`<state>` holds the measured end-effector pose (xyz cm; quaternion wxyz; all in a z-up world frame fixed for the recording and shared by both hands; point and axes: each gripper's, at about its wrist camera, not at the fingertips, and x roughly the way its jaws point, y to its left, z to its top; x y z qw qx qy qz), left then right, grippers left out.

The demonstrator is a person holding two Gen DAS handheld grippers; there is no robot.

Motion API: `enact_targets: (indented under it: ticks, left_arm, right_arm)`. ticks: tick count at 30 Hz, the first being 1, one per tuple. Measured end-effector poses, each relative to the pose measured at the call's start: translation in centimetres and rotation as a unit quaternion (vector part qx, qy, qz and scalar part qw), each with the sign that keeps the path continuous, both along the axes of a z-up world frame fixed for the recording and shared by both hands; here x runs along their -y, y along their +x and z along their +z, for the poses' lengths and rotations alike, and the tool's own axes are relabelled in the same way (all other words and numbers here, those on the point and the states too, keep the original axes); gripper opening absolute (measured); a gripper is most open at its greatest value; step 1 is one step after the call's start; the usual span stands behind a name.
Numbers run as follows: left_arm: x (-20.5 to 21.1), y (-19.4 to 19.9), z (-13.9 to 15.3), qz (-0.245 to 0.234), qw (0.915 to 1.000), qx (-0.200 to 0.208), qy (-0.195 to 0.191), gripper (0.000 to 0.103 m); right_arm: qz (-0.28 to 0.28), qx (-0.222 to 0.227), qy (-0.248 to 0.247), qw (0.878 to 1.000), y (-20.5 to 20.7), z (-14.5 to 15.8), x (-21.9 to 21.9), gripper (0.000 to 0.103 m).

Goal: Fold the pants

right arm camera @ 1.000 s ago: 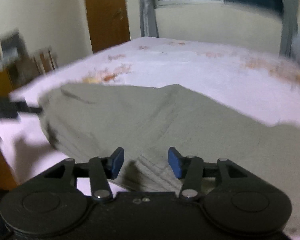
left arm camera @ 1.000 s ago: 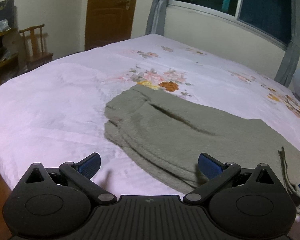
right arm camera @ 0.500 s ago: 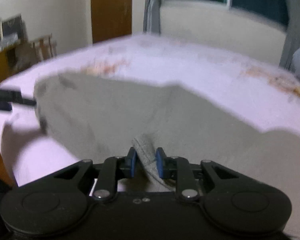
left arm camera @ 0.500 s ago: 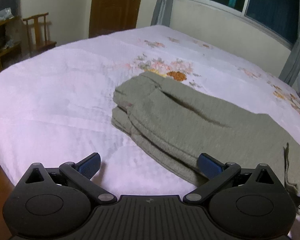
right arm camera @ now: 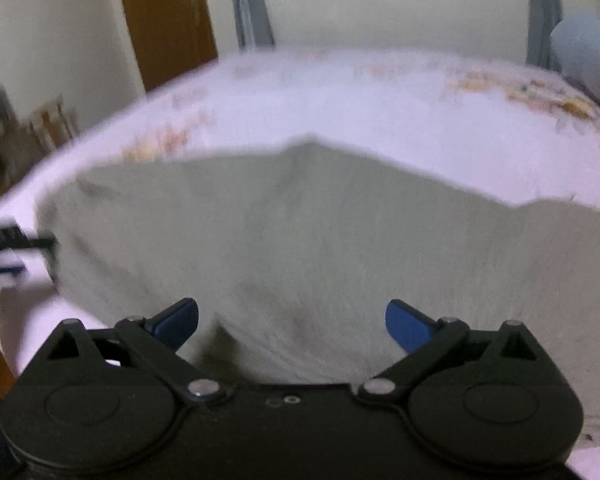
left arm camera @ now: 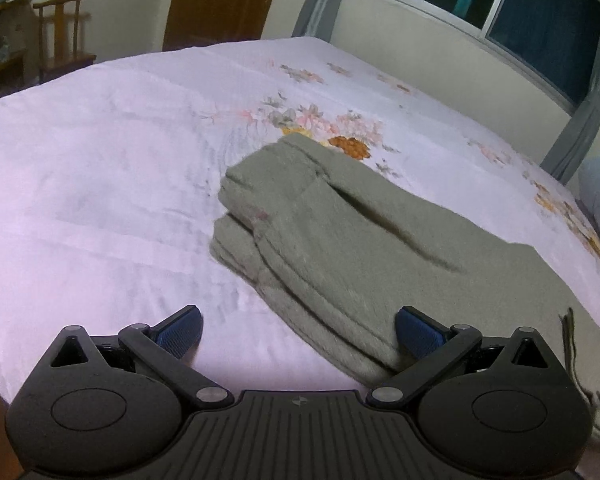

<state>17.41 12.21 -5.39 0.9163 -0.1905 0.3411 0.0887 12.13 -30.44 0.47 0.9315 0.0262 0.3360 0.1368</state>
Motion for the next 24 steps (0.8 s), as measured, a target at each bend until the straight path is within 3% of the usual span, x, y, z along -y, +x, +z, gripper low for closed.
enact_targets:
  ticks: [2, 5, 7, 11, 13, 16, 19, 20, 23, 24]
  left_arm:
    - [-0.4, 0.6, -0.1, -0.004, 0.9998, 0.005, -0.016, 0.103]
    - [-1.0, 1.5, -0.7, 0.0, 0.9992, -0.002, -0.041, 0.103]
    - [-1.2, 1.8, -0.8, -0.002, 0.999, 0.0, -0.044, 0.103]
    - [-1.6, 2.8, -1.2, -0.007, 0.9986, -0.002, -0.053, 0.103]
    - [-1.9, 3.3, -1.4, -0.01, 0.998, -0.004, -0.062, 0.103]
    - [-2.2, 4.0, -1.6, -0.015, 0.9976, -0.001, -0.068, 0.103]
    - [-2.1, 4.5, -2.0, -0.02, 0.998, -0.001, -0.06, 0.102]
    - [-1.8, 4.7, -2.0, -0.023, 0.9983, 0.002, -0.054, 0.076]
    - [-1.9, 4.5, -1.7, -0.029, 0.998, 0.01, -0.056, 0.042]
    - [-2.2, 4.4, -1.6, -0.034, 0.9969, 0.018, -0.07, 0.038]
  right_arm:
    - [-0.014, 0.03, 0.011, 0.999, 0.0, 0.8, -0.2, 0.097]
    - [-0.049, 0.086, -0.014, 0.995, 0.1, 1.8, -0.2, 0.097]
    - [-0.051, 0.066, -0.032, 0.996, 0.9, 1.1, -0.2, 0.097]
    - [-0.015, -0.038, -0.097, 0.994, 2.1, -3.4, -1.5, 0.097]
    - [-0.021, -0.018, -0.098, 0.995, 1.3, -3.2, -1.8, 0.097]
    - [-0.03, 0.034, -0.052, 0.998, -0.1, -1.1, -1.2, 0.097]
    - [-0.004, -0.001, -0.061, 0.998, 0.3, -2.2, -1.9, 0.097]
    - [0.009, -0.031, -0.081, 0.996, 0.7, -3.5, -2.4, 0.097]
    - [-0.003, 0.003, -0.09, 0.996, -0.4, -3.2, -2.7, 0.097]
    - [-0.015, 0.02, -0.082, 0.996, -0.8, -2.6, -2.4, 0.097]
